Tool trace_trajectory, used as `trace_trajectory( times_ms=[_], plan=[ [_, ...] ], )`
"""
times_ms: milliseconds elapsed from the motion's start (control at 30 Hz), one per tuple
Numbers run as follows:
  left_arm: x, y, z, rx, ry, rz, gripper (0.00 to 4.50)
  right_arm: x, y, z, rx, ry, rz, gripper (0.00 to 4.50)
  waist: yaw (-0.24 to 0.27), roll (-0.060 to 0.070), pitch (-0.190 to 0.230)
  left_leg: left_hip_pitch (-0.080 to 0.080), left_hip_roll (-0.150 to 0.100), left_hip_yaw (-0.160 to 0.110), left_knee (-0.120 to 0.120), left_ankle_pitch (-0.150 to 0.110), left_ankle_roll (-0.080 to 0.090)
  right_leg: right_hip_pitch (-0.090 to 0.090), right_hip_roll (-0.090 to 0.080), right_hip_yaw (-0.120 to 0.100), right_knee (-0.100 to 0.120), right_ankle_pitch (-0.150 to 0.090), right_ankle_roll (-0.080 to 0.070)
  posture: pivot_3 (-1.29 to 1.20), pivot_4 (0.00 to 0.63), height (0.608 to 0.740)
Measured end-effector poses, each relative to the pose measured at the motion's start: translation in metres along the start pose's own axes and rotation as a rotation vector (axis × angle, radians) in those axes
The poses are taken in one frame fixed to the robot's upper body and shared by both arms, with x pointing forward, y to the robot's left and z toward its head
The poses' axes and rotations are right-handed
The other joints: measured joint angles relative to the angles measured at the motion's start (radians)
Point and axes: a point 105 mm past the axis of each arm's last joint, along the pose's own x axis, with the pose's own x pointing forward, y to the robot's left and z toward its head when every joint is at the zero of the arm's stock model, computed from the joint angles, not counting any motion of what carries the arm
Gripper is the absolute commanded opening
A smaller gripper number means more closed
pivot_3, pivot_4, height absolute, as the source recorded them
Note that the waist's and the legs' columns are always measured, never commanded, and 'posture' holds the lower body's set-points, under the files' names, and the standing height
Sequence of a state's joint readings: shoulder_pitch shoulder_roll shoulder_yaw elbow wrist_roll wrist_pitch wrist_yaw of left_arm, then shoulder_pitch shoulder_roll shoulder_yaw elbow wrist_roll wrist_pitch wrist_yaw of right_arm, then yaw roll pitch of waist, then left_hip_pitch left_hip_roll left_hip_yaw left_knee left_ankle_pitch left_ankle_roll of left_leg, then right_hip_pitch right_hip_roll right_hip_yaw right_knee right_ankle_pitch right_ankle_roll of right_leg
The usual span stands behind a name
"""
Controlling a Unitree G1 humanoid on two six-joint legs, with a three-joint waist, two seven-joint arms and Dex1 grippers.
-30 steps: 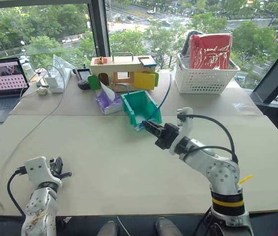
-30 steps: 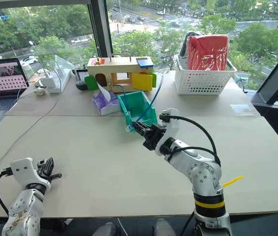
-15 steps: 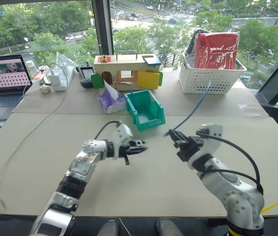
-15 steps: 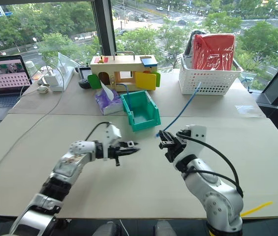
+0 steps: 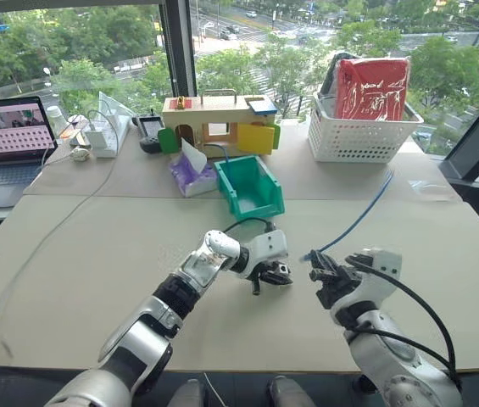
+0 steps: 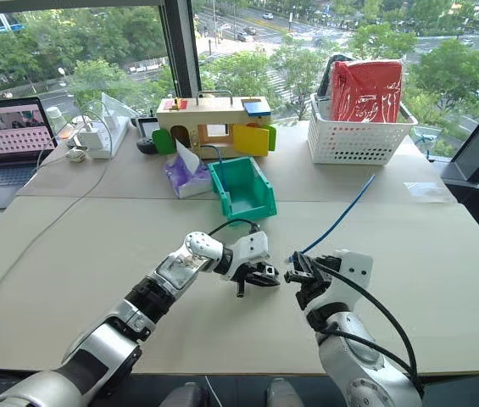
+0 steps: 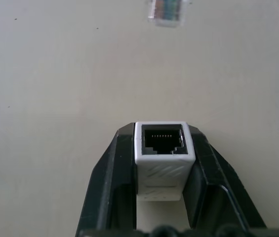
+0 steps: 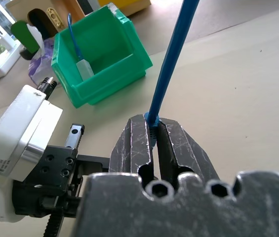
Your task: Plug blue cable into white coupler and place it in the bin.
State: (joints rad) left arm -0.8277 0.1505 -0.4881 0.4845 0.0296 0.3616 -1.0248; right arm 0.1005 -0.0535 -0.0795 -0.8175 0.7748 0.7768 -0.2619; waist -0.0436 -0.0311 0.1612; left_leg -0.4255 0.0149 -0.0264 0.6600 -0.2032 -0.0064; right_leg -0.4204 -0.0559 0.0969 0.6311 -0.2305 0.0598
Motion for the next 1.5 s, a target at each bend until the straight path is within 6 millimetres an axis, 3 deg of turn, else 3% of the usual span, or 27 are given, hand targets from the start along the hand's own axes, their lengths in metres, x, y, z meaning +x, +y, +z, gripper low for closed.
trace_trajectory(
  times_ms=[133, 433, 600, 933, 1500],
  plan=[
    [0.011, -0.004, 0.008, -0.077, 0.006, 0.047, 0.70, -0.002, 0.007, -0.002, 0.102, 0.019, 0.045, 0.00, 0.005, 0.000, 0.000, 0.001, -0.001, 0.000, 0.001, 0.000, 0.000, 0.003, -0.001, 0.000, -0.001, 0.000, 0.001, 0.00, 0.150, 0.729],
    [0.007, -0.016, 0.007, -0.101, 0.036, 0.060, 0.70, -0.001, -0.024, -0.014, 0.129, 0.069, -0.047, 0.00, 0.003, 0.000, 0.000, 0.001, 0.000, 0.000, 0.000, 0.000, 0.000, 0.001, -0.001, 0.000, 0.000, 0.000, 0.000, 0.00, 0.150, 0.729],
    [0.006, -0.020, 0.007, -0.106, 0.032, 0.048, 0.70, 0.010, -0.031, -0.021, 0.174, 0.062, -0.038, 0.00, 0.000, 0.001, -0.001, 0.001, 0.000, 0.000, 0.000, 0.000, 0.000, 0.001, 0.000, 0.000, 0.000, 0.000, 0.000, 0.00, 0.150, 0.729],
    [0.005, -0.024, 0.006, -0.107, 0.031, 0.019, 0.70, 0.015, -0.025, -0.025, 0.169, 0.074, -0.006, 0.00, 0.001, 0.001, -0.001, 0.001, 0.000, 0.000, 0.000, 0.000, 0.000, 0.001, -0.001, 0.000, 0.000, 0.000, 0.000, 0.00, 0.150, 0.729],
    [0.008, -0.025, 0.010, -0.073, 0.004, 0.009, 0.70, 0.007, -0.020, -0.024, 0.181, 0.086, 0.012, 0.00, 0.004, 0.001, -0.001, 0.001, -0.001, 0.000, 0.000, 0.000, 0.000, 0.001, -0.001, 0.000, 0.000, 0.000, 0.000, 0.00, 0.150, 0.729]
  ],
)
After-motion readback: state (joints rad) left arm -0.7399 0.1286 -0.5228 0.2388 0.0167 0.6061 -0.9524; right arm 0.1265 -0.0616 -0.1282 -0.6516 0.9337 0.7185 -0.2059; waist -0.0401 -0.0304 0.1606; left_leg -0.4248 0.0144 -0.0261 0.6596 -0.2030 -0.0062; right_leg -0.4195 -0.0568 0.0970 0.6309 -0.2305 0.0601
